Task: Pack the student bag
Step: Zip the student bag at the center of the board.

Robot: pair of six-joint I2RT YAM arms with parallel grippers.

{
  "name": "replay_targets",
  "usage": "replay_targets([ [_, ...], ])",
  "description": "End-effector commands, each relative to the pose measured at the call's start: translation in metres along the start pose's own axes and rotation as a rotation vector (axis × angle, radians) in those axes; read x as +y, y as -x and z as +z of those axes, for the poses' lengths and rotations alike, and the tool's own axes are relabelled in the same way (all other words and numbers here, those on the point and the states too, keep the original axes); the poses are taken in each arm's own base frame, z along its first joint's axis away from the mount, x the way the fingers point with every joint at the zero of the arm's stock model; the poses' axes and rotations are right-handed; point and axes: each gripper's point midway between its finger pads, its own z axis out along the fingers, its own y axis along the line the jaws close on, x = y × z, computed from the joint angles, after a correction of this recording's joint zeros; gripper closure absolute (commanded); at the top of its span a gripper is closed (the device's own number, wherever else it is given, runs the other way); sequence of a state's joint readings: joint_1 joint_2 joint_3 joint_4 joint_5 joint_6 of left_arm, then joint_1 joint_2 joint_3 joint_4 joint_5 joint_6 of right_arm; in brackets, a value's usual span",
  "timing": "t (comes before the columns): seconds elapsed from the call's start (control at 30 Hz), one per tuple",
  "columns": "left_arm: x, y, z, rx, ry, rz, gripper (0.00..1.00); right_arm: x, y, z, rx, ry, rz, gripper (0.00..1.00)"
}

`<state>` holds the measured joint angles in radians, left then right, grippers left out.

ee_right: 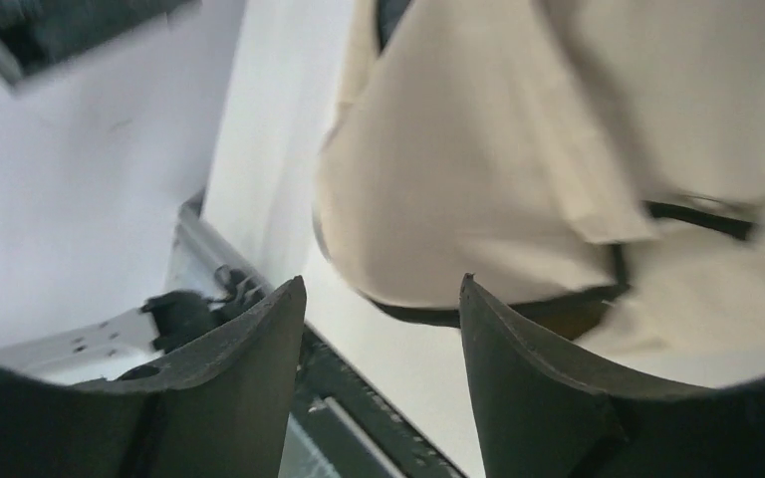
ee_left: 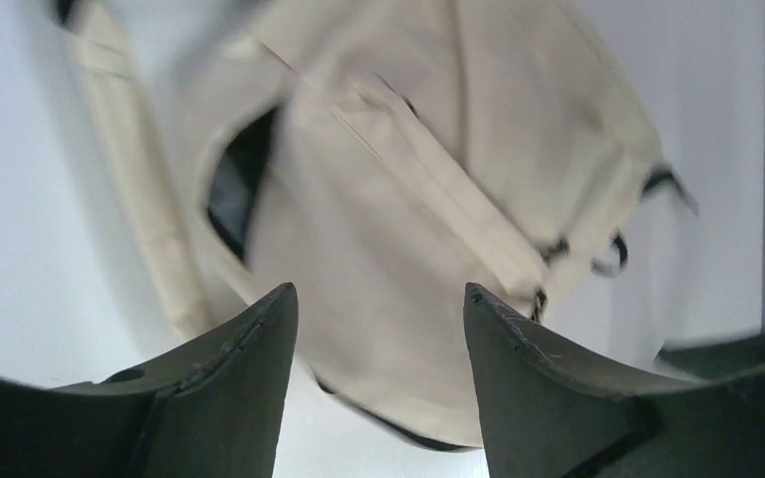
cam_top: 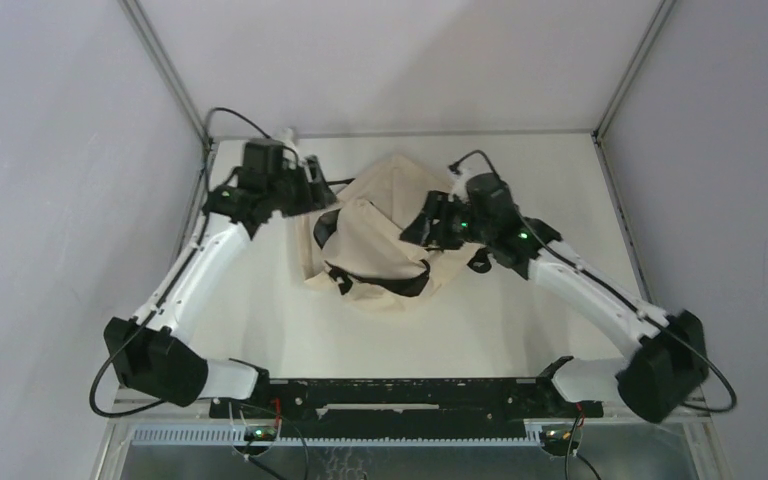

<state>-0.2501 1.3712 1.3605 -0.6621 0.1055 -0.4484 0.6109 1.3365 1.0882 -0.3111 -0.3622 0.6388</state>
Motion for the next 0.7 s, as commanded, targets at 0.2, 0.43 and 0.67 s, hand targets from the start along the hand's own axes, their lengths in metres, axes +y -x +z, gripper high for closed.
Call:
replay_targets([
  [0.2, -0.109, -0.147, -0.013, 0.302, -0.370, 0.170, 0.35, -0.098, -0.002, -0.042, -0.123, -0.242, 0.055, 0.54],
  [0.43, -0.104, -0.160, 0.006, 0.373, -0.308, 0.154, 0.35, -0.110, -0.026, 0.001, 0.057, -0.255, -0.059, 0.51],
  [0.67, -0.098, -0.159, 0.012, 0.394, -0.306, 0.086, 0.36, -0.119, -0.030, 0.035, 0.116, -0.346, -0.180, 0.44],
])
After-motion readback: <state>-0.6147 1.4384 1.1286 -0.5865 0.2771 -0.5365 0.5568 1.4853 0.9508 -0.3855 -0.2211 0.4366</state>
